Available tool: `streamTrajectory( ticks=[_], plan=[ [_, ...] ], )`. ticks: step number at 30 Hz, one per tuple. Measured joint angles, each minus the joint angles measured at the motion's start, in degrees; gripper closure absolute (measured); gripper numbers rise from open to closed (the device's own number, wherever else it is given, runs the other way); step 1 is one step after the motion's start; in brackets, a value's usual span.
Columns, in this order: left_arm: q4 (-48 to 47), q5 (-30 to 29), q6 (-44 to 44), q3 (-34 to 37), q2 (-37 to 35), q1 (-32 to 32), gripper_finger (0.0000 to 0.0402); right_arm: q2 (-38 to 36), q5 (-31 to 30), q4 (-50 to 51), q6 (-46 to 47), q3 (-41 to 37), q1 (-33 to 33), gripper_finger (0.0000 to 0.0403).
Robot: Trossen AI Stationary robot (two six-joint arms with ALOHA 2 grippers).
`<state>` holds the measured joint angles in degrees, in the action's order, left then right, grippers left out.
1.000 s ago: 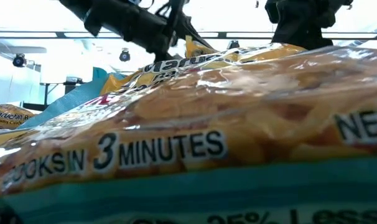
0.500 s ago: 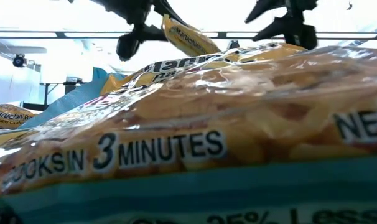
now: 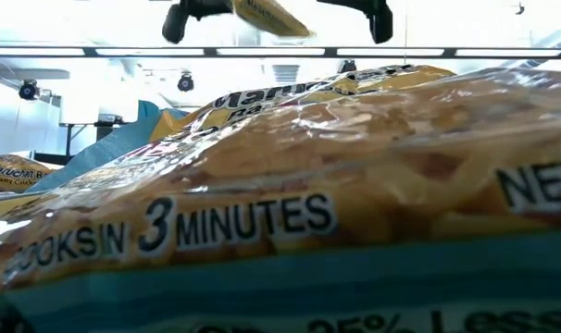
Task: Sort Maruchan noodles
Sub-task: Put the yellow noodle pack into the left transparent bin
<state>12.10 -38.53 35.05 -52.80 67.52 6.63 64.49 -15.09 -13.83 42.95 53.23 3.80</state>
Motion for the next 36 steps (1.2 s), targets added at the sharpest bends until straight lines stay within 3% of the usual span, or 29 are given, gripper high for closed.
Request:
streamTrajectory(
  ticks=[7,12,21,28,36],
  plan=[
    [10.26,-1.64,-11.09,0.0,-2.8,0.02,0.0285,0.11,4.13,-9.37,0.17,0.0,-4.21,0.0195],
    [11.98,-2.09,-14.58,0.0,-3.9,0.0,0.0285,0.07,-4.17,-11.41,-0.73,0.02,-4.29,0.0195],
    [15.45,-3.37,-15.65,0.0,-3.76,0.0,0.0285,1.31,-8.15,-11.85,4.07,0.0,-4.29,0.0195],
    [24.25,-4.58,-18.23,0.0,-1.63,-0.52,0.0285,2.88,-8.11,-17.31,5.0,0.0,-4.82,0.0195],
    [32.02,-4.5,-18.23,0.0,1.9,-1.97,0.0285,3.15,2.97,-21.84,7.06,0.0,-9.77,0.0167]
  ],
)
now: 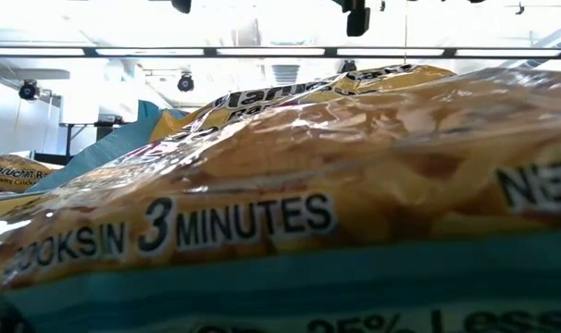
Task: Sort Maruchan noodles
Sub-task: Put the yellow noodle pack into the left transparent bin
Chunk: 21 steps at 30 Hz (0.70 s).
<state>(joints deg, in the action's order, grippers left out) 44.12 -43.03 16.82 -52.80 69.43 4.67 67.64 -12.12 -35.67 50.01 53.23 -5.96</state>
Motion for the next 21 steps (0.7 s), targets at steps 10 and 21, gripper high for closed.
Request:
streamTrajectory(
  ticks=[10,21],
  plan=[
    [2.91,0.25,1.7,-1.05,2.96,-0.31,0.0285,0.11,1.61,-0.69,-2.08,2.04,-2.36,0.012],
    [-2.32,6.32,-2.31,-11.61,9.1,-0.36,0.0285,0.11,1.63,-0.63,-3.99,4.14,-2.44,0.0131]
  ],
)
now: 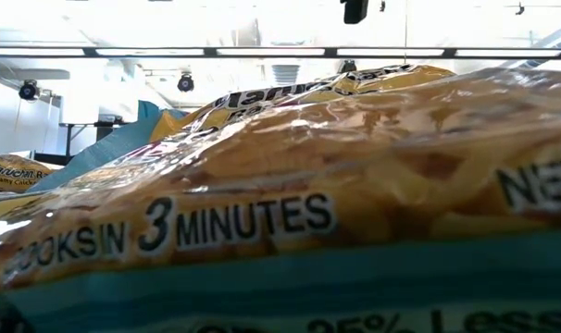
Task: Sort Maruchan noodles
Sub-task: Put the yellow noodle pack into the left transparent bin
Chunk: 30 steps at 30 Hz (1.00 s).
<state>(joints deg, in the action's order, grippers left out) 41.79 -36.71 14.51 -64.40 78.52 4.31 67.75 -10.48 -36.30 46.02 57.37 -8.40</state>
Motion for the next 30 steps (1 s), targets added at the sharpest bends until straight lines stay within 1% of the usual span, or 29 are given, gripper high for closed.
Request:
streamTrajectory(
  ticks=[3,8,11,13,16,21,26,30],
  plan=[
    [-2.49,1.62,-0.54,-3.17,2.01,-0.08,0.0285,0.39,0.09,-0.41,0.03,0.39,0.0,0.013],
    [-7.52,1.68,-0.4,-7.72,4.79,-0.1,0.0285,0.31,0.49,-0.69,-0.27,0.62,0.26,0.0129],
    [-8.53,2.06,-0.67,-8.94,5.29,-0.06,0.0285,0.22,3.02,-1.84,-0.87,0.62,0.22,0.0129],
    [-8.8,2.16,-1.38,-8.74,4.76,0.02,0.0285,-0.03,4.87,-2.11,-0.95,0.62,0.22,0.0132],
    [-8.35,0.93,-2.06,-7.51,3.48,0.07,0.0285,-0.8,5.99,-1.71,-2.42,0.62,0.26,0.0139],
    [-4.58,-0.05,-2.25,-5.34,1.9,-0.21,0.0285,-1.75,6.1,-2.04,-4.1,0.62,0.26,0.0148],
    [-3.2,-0.13,-3.53,-5.22,1.43,-0.77,0.0285,-1.57,6.4,-1.7,-4.49,0.62,0.26,0.0147],
    [-2.33,-0.04,-3.31,-5.25,1.27,-1.18,0.0285,-1.57,6.38,-1.72,-6.68,0.62,0.26,0.0145]
  ],
)
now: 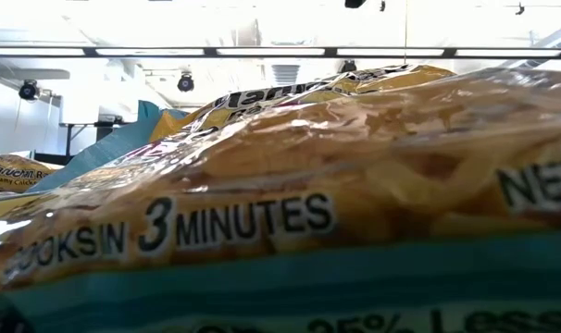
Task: Sort Maruchan noodles
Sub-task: Put the yellow noodle pack into the left transparent bin
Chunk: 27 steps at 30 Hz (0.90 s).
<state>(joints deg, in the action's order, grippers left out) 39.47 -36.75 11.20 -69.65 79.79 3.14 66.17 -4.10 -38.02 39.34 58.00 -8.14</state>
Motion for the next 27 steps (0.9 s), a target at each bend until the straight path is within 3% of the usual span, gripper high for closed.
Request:
streamTrajectory(
  ticks=[16,27],
  plan=[
    [-0.63,5.36,9.53,-0.04,1.36,-2.32,0.0285,3.34,0.11,-1.52,-7.18,3.15,0.0,0.0147],
    [-0.31,8.15,10.46,-0.18,1.36,-3.38,0.0285,4.31,1.5,-1.03,-11.4,6.27,-0.17,0.015]
  ],
)
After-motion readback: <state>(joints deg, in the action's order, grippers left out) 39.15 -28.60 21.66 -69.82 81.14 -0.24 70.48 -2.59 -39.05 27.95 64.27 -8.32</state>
